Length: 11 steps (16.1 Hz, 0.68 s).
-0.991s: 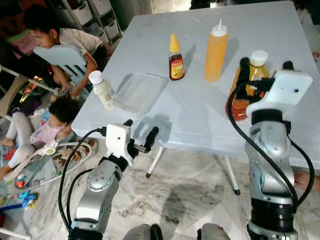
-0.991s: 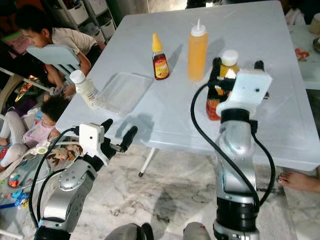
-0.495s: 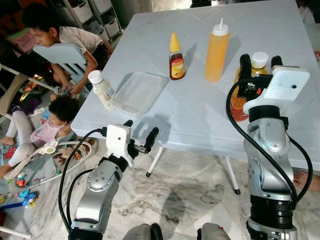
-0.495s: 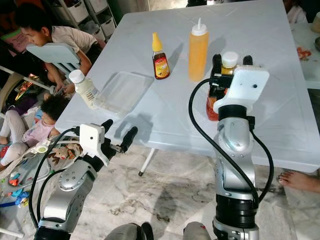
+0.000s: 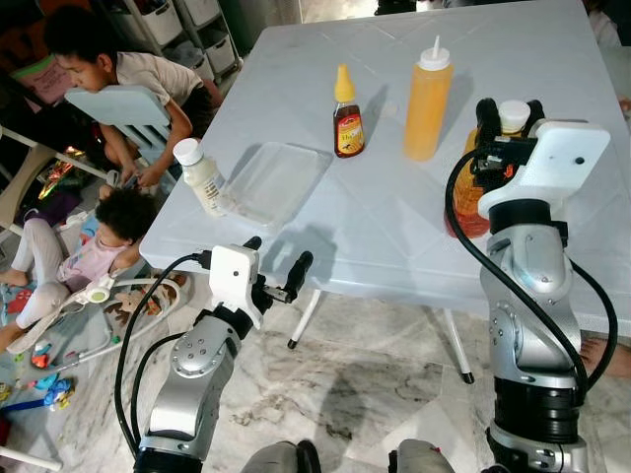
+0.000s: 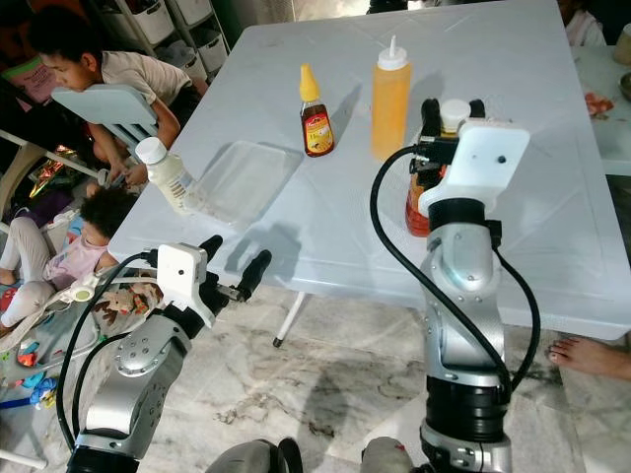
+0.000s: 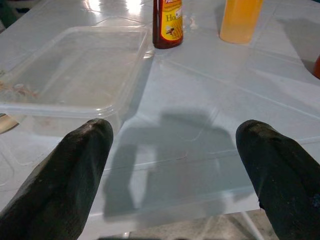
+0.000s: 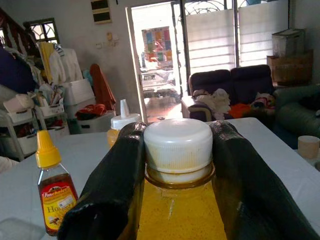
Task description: Restocking fridge
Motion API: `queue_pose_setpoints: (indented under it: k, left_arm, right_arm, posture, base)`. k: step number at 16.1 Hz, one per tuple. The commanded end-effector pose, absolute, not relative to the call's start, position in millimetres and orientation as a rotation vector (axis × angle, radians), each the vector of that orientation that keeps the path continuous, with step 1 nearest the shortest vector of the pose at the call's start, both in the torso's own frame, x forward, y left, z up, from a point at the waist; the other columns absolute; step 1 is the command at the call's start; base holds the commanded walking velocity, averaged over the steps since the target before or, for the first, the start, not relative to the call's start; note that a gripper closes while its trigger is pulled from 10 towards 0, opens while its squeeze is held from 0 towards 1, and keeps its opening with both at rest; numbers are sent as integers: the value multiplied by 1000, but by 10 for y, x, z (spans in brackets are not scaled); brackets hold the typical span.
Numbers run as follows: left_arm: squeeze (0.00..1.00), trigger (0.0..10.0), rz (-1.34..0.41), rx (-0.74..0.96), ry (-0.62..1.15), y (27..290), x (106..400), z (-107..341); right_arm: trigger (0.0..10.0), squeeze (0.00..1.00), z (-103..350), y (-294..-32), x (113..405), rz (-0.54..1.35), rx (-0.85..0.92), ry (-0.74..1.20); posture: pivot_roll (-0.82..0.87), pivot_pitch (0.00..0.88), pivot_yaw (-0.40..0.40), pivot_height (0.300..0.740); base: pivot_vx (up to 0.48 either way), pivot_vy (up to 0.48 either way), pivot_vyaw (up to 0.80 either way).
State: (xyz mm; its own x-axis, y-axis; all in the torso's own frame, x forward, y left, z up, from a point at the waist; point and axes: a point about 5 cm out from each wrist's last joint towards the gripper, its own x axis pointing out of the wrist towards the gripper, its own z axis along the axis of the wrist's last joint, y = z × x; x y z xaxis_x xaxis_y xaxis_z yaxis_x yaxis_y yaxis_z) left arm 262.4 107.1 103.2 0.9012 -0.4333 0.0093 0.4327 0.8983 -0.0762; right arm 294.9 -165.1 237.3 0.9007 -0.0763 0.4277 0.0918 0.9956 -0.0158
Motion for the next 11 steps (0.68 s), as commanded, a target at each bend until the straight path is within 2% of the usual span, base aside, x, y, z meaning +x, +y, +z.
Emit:
queue_pose_setpoints:
  k: [1,11]
  left_arm:
    - [0,10000,-431,-51,26,1134,2620,1010]
    - [0,10000,-439,-17,59,1140,2609,969]
  right_arm:
    - [0,0,2349,-1557,2969,-46,-11,-413]
    - [0,0,2182,-1589,2979,-52,-60,-269]
  posture:
    - [-139,123,195,740]
    - [-133,125,197,740]
  base:
    - [0,0,0]
    - [0,0,0]
